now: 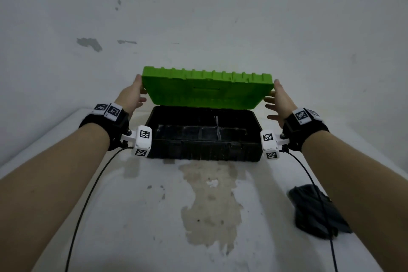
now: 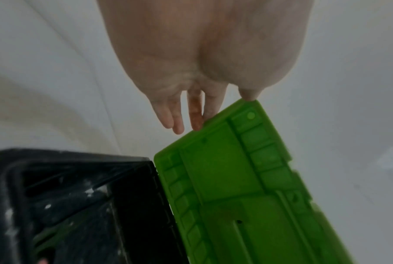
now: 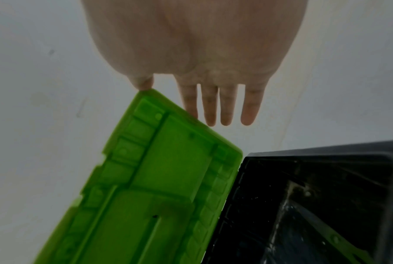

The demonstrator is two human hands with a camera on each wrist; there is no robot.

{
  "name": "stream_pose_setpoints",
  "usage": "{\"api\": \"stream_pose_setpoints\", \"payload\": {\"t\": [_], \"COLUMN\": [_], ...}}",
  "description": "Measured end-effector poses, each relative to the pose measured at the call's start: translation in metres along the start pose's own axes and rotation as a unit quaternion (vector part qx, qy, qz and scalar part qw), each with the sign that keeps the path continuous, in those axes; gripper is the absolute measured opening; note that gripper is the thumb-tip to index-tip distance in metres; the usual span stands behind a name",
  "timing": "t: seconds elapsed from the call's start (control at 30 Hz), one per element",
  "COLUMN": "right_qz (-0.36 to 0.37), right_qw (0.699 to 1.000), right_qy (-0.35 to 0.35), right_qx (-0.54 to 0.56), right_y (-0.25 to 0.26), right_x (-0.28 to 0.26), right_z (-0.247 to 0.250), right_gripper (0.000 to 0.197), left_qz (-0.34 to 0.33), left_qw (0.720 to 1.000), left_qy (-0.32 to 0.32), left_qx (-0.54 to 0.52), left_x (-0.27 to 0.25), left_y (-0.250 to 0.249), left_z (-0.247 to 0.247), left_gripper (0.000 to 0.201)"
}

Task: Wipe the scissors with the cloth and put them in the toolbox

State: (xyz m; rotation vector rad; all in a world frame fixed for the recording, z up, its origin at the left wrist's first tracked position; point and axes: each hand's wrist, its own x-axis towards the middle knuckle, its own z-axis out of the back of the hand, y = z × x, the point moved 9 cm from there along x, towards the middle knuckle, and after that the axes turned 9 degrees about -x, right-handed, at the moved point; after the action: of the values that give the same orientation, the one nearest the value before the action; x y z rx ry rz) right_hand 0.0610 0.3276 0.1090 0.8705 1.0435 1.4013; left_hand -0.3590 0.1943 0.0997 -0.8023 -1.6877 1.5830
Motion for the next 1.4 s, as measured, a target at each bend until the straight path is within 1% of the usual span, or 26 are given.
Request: {"api": "stream_pose_setpoints", "payload": {"t": [0.1,0.13,0.2,0.27,0.3,0.37,0.43,0.47,0.53,0.57,0.73,0.87,0.93,1.1,1.23,1.27,1.33,1.4], "right_qz": [-0.006,-0.008,-0.011,-0.007,-0.002,0.003,-0.011,-0.024,-0.04,-0.034,-0.033,0.012,0.02,0.014,0.009,0.007,0.004,0.005], "right_qw": [1.0,1.0,1.0,1.0,0.999,0.998,0.998,0.998,0.995,0.993,0.99,0.986,0.983,0.974,0.967,0.964,0.958,0.955], "right_qy": [0.016,0.021,0.026,0.016,0.014,0.011,0.001,-0.009,-0.018,-0.02,-0.037,-0.047,-0.046,-0.032,-0.015,-0.013,-0.014,-0.022], "right_qx": [-0.01,-0.013,-0.012,-0.021,-0.036,-0.062,-0.061,-0.062,-0.09,-0.107,-0.129,-0.158,-0.177,-0.223,-0.256,-0.265,-0.286,-0.297], "right_y": [-0.011,-0.015,-0.025,-0.035,-0.04,-0.051,-0.065,-0.072,-0.081,-0.083,-0.095,-0.089,-0.087,-0.086,-0.084,-0.082,-0.079,-0.073], "right_x": [-0.017,-0.023,-0.032,-0.039,-0.042,-0.046,-0.049,-0.051,-0.058,-0.06,-0.063,-0.063,-0.062,-0.058,-0.06,-0.064,-0.068,-0.071], "right_z": [0.001,0.001,0.0,0.002,0.003,0.004,0.002,0.001,-0.001,-0.002,0.001,-0.001,-0.003,-0.007,-0.013,-0.014,-0.013,-0.008], "right_gripper": [0.064,0.062,0.055,0.047,0.048,0.058,0.062,0.068,0.084,0.085,0.084,0.065,0.063,0.069,0.071,0.072,0.074,0.076], "left_qz": [0.017,0.025,0.036,0.04,0.043,0.04,0.04,0.038,0.027,0.024,0.033,0.017,0.014,-0.009,0.002,0.013,0.026,0.041], "left_qw": [0.999,0.998,0.998,0.999,0.999,0.998,0.995,0.993,0.988,0.985,0.977,0.979,0.98,0.982,0.979,0.979,0.976,0.971], "left_qy": [-0.006,-0.011,-0.014,-0.014,-0.01,-0.001,0.012,0.019,0.043,0.052,0.063,0.056,0.051,0.04,0.043,0.047,0.05,0.046], "left_qx": [-0.051,-0.058,-0.054,-0.026,-0.004,0.043,0.091,0.113,0.147,0.161,0.199,0.193,0.19,0.182,0.199,0.199,0.211,0.231], "left_x": [-0.021,-0.027,-0.036,-0.042,-0.044,-0.047,-0.054,-0.058,-0.065,-0.067,-0.071,-0.07,-0.07,-0.075,-0.077,-0.079,-0.081,-0.084], "left_y": [0.005,0.008,0.016,0.025,0.03,0.036,0.042,0.045,0.05,0.053,0.062,0.066,0.068,0.068,0.066,0.065,0.065,0.064], "left_z": [0.003,0.005,0.011,0.018,0.02,0.024,0.024,0.023,0.019,0.019,0.021,0.021,0.021,0.016,0.014,0.015,0.017,0.023], "left_gripper": [0.034,0.029,0.026,0.023,0.022,0.03,0.051,0.059,0.058,0.055,0.048,0.044,0.044,0.044,0.045,0.046,0.052,0.066]}}
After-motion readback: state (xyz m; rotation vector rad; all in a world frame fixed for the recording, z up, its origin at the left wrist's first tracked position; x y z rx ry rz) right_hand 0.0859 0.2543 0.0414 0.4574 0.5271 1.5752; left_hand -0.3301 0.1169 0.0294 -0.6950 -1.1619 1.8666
